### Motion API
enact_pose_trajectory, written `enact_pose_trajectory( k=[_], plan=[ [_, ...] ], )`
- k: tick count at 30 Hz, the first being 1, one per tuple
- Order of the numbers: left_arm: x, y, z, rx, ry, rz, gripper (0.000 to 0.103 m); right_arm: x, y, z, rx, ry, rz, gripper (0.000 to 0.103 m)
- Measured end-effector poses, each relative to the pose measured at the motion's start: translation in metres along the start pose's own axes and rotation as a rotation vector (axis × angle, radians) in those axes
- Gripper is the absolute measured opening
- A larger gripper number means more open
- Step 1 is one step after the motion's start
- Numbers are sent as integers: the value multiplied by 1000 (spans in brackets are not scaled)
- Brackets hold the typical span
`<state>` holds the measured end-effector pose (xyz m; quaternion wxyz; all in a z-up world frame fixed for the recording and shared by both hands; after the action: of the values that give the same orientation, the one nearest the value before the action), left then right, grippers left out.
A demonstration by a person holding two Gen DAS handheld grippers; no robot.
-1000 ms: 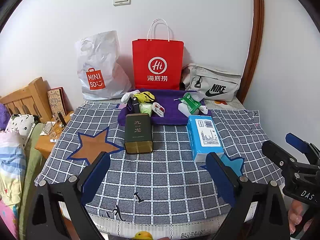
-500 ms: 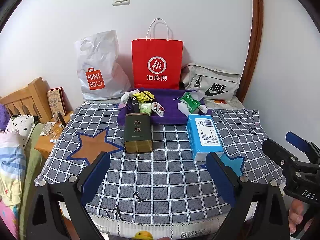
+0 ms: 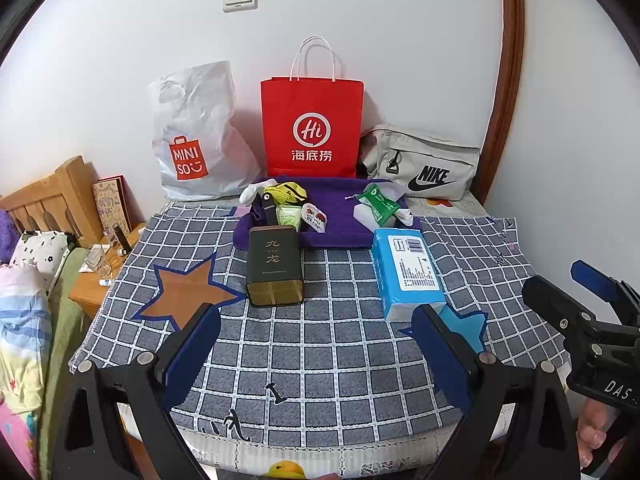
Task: Organize soft objects
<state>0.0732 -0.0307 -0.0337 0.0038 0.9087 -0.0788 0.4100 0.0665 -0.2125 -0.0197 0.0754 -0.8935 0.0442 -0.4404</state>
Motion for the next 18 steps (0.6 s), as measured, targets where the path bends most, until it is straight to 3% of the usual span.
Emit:
enact_pose_trajectory(
  k=[18],
  plan=[
    [4, 2, -1, -9, 9, 9, 97, 1, -2, -1, 0, -1, 2, 103]
  ],
)
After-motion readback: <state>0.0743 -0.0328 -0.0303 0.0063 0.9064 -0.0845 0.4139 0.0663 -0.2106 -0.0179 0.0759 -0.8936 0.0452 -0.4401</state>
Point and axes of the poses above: each gripper's, at about its wrist camera, not at the fingertips, and z roughly the way its jaws point, y to its right, x to its top, the point moved 6 cm from there along z, roughly the way its jaws point, and after that the axes turned 7 degrees about z, right-handed, at the moved point
